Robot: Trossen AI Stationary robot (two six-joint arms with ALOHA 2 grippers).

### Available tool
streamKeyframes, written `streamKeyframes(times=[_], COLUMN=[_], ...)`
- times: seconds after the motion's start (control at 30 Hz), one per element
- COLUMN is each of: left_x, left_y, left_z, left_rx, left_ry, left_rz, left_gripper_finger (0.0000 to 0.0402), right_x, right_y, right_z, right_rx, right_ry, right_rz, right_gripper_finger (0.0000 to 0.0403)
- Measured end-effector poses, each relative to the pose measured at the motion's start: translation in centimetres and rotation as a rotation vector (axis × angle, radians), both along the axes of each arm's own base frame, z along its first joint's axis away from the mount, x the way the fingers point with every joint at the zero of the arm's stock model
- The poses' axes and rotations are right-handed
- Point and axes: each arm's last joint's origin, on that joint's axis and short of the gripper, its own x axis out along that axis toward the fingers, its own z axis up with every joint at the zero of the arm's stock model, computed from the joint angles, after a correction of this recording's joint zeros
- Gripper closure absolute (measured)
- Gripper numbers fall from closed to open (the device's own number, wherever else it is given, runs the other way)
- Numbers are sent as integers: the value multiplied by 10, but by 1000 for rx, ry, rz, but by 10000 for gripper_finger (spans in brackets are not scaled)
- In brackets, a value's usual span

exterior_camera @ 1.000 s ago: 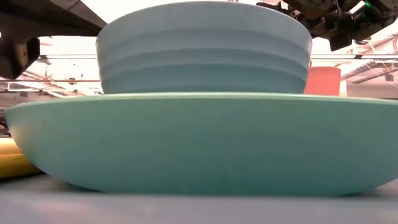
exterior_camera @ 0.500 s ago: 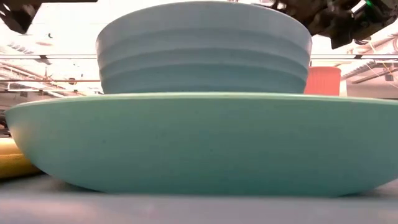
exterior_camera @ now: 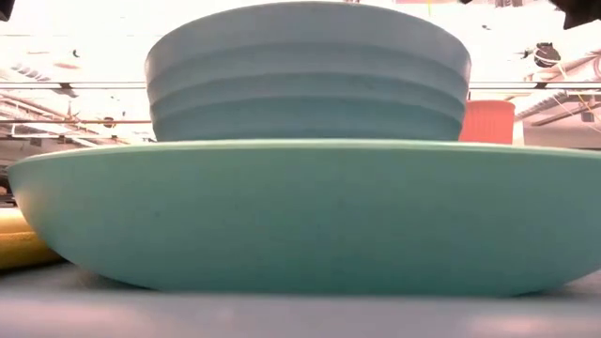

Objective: Set up tray
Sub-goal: Put the yellow knife on the yellow napkin to the right of the orange spoon

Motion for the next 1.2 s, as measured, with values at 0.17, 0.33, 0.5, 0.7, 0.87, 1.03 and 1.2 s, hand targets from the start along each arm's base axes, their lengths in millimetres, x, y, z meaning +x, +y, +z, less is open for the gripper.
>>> streamKeyframes(times=[0.17, 0.33, 0.5, 0.7, 0.87, 1.03, 1.2], left_x=[0, 2, 9, 23, 30, 14, -7], left_y=[1, 2, 4, 13, 17, 15, 15], left_z=[1, 0, -2, -5, -7, -11, -19], left_rx=[122, 53, -24, -176, -288, -340, -310], left_ry=[35, 20, 82, 88, 121, 73, 71], left_rz=[19, 10, -81, -87, -133, -48, 2], left_gripper_finger=[379, 378, 378, 378, 378, 378, 378], right_x=[-21, -29, -28, -28, -28, -28, -28], right_y=[1, 2, 2, 2, 2, 2, 2], right_z=[9, 12, 12, 12, 12, 12, 12], right_rx=[-34, -127, -124, -123, -123, -123, -123], right_ry=[-103, -186, -185, -180, -179, -178, -179], right_rz=[-17, -43, -42, -42, -42, -42, -42], right_gripper_finger=[392, 381, 381, 379, 380, 378, 381])
